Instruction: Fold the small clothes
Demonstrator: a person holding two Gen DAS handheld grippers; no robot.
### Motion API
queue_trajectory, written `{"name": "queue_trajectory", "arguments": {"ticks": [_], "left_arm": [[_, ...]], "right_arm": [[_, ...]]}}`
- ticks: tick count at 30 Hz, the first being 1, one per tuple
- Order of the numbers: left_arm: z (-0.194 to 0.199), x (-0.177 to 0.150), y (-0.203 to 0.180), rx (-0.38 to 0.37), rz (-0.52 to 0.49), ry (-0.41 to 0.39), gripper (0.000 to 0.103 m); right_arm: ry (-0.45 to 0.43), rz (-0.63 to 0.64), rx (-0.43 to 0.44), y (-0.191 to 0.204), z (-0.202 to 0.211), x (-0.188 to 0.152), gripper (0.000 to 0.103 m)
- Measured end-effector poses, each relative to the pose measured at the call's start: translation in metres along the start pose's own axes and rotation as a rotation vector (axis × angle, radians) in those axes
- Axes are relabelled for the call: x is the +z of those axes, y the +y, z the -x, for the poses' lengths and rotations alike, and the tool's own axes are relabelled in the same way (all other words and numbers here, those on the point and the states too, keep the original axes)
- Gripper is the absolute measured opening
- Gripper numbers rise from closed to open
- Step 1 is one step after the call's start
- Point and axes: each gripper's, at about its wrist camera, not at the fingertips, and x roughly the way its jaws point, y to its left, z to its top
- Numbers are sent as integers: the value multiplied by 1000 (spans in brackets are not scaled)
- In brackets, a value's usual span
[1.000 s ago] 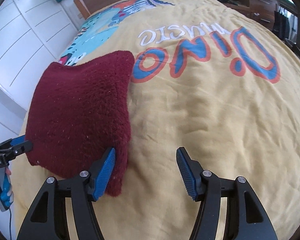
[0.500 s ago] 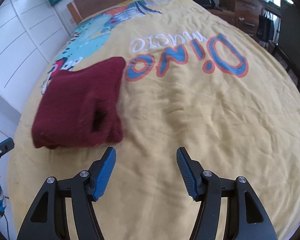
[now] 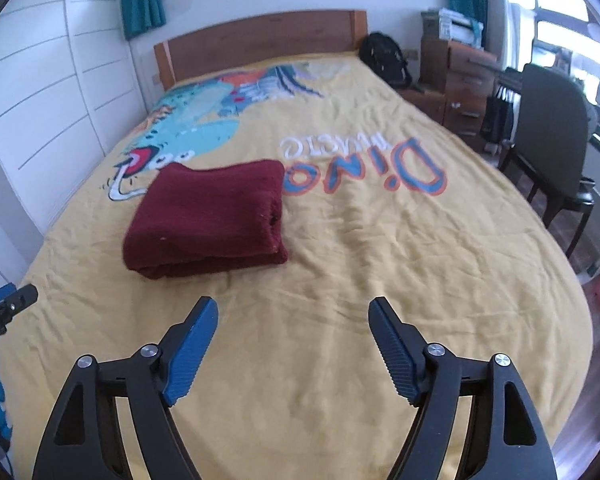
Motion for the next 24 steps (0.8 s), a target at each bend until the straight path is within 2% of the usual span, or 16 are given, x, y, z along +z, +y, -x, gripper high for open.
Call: {"name": "queue_trajectory", "arguments": {"ticks": [2, 6, 16, 24], "left_arm": [[12, -7, 3, 16, 12, -25, 97], [32, -18, 6, 42, 20, -51, 102], [75, -43, 5, 92, -18, -112, 102], [97, -50, 0, 56, -12, -158, 102]], "right_arm": [[-20, 3, -6, 2, 12, -4, 84], [-57, 19, -27, 6, 34, -12, 103], [-99, 9, -35, 5, 70, -38, 103], [-121, -8, -68, -3, 88, -53, 103]]}}
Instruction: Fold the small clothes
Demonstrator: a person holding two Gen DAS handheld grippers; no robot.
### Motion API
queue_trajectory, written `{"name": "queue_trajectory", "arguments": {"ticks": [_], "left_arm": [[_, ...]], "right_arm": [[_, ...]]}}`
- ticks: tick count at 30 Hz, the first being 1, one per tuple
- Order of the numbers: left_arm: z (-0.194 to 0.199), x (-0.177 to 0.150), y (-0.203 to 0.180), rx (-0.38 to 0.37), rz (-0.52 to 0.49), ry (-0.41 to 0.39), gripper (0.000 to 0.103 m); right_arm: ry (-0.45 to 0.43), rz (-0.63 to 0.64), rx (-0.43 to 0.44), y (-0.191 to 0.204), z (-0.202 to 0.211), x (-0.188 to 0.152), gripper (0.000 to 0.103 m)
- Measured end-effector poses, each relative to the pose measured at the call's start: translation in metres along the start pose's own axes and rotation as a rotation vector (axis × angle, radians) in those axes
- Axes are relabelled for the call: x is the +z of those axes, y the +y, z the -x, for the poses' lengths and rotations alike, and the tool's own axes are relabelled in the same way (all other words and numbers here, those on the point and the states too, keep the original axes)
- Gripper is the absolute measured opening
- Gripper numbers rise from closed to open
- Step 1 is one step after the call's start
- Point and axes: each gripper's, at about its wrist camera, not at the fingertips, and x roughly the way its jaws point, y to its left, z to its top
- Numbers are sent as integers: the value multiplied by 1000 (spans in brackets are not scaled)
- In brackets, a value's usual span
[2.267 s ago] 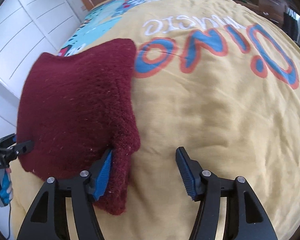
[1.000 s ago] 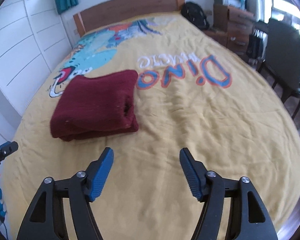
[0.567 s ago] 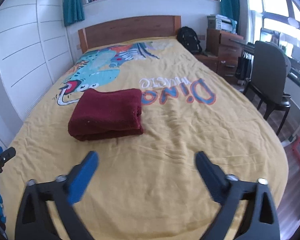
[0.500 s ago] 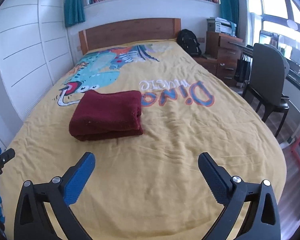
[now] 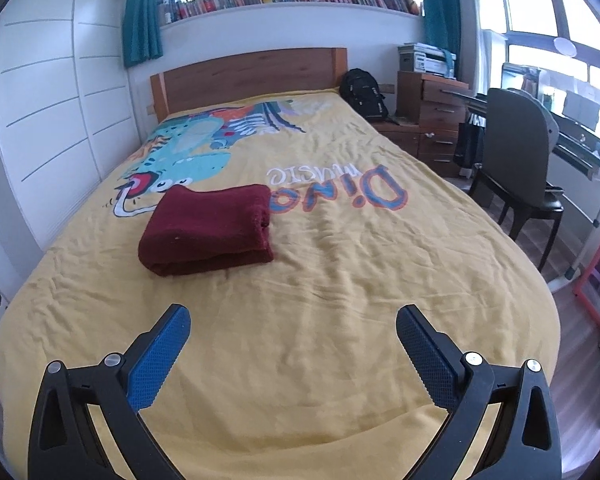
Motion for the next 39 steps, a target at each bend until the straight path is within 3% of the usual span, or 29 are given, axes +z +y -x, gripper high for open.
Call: {"name": "queue_trajectory", "arguments": {"ticks": [8, 18, 39], "left_arm": [[14, -3, 0, -12, 14, -29, 102], [22, -4, -5, 26, -8, -69, 102], [14, -6, -2, 28, 6, -72, 102]], "right_arm": [[-34, -3, -24, -8, 13, -3, 103], [-38, -3, -46, -11, 16, -11, 103], [-11, 6, -113, -18, 1, -22, 103]]}}
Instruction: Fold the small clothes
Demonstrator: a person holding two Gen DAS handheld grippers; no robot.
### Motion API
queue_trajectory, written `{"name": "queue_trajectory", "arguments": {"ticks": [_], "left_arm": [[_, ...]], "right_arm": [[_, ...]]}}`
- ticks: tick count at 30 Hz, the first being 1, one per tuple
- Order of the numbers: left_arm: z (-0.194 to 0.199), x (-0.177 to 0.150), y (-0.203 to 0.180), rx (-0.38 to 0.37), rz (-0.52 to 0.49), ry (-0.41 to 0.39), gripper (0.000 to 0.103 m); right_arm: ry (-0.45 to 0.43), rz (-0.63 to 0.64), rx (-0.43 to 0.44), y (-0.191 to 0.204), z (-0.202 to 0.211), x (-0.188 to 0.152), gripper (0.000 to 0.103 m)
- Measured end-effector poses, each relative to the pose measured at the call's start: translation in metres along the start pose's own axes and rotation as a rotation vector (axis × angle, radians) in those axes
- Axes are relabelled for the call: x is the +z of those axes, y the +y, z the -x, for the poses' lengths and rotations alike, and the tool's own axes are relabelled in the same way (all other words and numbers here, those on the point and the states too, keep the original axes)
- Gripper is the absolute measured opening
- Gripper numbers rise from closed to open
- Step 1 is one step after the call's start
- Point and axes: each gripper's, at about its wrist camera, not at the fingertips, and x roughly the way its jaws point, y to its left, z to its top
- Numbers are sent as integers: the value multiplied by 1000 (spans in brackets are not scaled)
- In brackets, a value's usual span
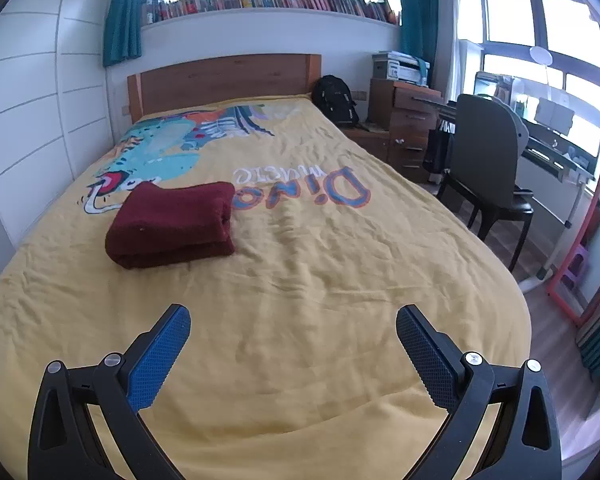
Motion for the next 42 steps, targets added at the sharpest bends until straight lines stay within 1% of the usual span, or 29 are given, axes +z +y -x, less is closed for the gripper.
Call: {"name": "queue_trajectory", "arguments": {"ticks": [7, 18, 30, 42], "left_arm": [[-7, -2, -1, 0, 2, 13, 102], [-26, -10, -5, 19, -17, 46, 102], [-36, -12, -12, 49, -38, 68, 102], [-40, -13, -14, 40, -52, 73, 102]], "right_arm": [[25, 7, -6, 5, -12, -4, 103], [21, -2, -6, 5, -14, -2, 103], [15, -7, -6, 3, -15, -1, 103], [9, -19, -13, -2, -18, 1, 103]]}}
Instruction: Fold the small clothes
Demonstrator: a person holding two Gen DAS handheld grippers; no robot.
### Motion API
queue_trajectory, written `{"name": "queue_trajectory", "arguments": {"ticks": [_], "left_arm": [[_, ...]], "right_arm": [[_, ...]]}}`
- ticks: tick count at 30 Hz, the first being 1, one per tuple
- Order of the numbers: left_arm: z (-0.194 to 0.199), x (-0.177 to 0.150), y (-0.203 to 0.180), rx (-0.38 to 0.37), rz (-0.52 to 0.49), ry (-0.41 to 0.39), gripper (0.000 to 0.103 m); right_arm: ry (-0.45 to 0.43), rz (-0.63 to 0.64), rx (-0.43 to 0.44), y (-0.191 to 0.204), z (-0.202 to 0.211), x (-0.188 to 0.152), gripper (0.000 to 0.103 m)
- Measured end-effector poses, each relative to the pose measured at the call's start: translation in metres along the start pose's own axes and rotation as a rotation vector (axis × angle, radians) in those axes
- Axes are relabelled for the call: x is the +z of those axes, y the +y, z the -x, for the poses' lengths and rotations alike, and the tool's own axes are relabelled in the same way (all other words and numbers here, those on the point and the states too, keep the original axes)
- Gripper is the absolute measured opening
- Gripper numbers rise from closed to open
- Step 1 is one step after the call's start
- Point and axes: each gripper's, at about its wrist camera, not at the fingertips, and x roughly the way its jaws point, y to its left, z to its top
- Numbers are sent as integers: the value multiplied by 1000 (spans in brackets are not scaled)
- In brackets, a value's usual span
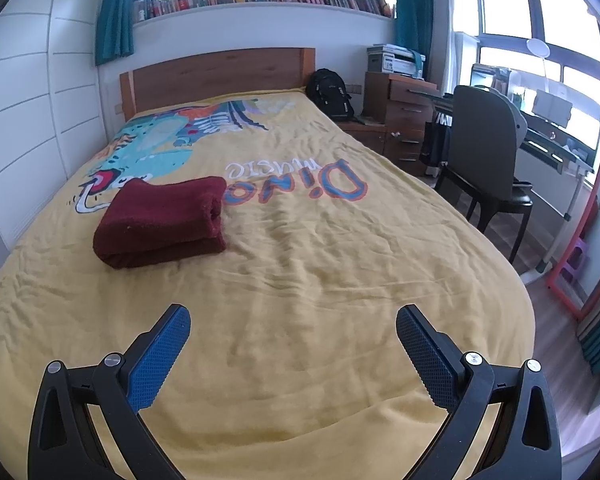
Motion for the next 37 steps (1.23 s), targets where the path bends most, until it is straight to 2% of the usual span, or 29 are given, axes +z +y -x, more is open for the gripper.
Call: {"name": "queue_trajectory", "arguments": {"ticks": [37], "left_arm": [[-21, -8, 7, 9, 20, 42, 102]], "right_arm": [[31, 2, -8, -1, -22, -8, 103]]}}
